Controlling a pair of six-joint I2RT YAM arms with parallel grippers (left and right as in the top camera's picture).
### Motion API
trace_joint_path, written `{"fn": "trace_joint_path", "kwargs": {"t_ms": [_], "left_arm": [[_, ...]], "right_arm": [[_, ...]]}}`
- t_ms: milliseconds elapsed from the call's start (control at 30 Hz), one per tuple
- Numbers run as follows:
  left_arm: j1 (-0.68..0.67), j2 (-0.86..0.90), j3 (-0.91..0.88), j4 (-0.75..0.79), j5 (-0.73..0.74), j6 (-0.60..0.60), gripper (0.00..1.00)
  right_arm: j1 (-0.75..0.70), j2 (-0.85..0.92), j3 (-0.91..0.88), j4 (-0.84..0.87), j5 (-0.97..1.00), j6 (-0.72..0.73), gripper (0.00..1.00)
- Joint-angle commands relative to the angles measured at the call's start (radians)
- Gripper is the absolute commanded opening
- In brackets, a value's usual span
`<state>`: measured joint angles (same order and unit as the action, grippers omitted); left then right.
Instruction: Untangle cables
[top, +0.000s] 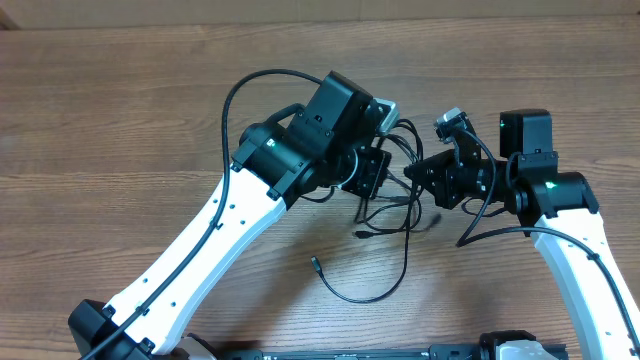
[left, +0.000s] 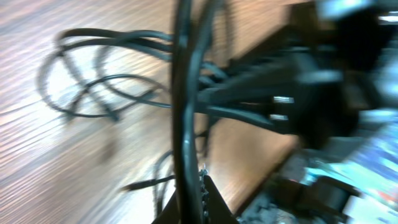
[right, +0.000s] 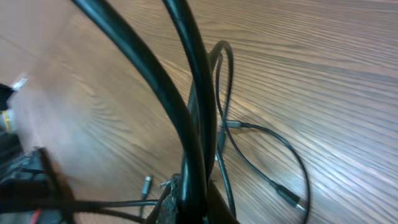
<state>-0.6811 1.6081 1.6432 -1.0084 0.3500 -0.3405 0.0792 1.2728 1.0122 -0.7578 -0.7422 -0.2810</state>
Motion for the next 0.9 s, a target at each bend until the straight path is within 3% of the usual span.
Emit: {"fn": "trace_joint_path", "kwargs": {"t_ms": [0,200,467,567,733,867], "left_arm": [[-0.009,-0.026,0.028,-0.043,-0.250,-0.004,0.11],[-0.006,-0.026,0.028,-0.113,-0.386,-0.004,0.44],[-0.007,-0.026,0.027,-0.112,-0.383,-0.035,0.46],[-0.007,-0.026,0.027,-0.104,-0.366,-0.108,0.36],[-0.007,-0.026,0.027,-0.025,-0.127,-0.154,0.36],[-0.007,-0.026,0.027,-0.016,-0.078,-0.171,0.33]], "right_arm": [[0.005,-0.006,0.016,0.004,-0.174,-0.002,0.04],[0.004,-0.023,0.016,0.033,-0.404,-0.010,0.04],[0.004,-0.035,0.016,0.053,-0.502,-0.008,0.04],[0.004,-0.035,0.016,0.053,-0.502,-0.008,0.04],[0.004,-0.035,0.016,0.057,-0.521,-0.008,0.04],[0.004,-0.035,0.016,0.071,-0.521,-0.007,0.04]]}}
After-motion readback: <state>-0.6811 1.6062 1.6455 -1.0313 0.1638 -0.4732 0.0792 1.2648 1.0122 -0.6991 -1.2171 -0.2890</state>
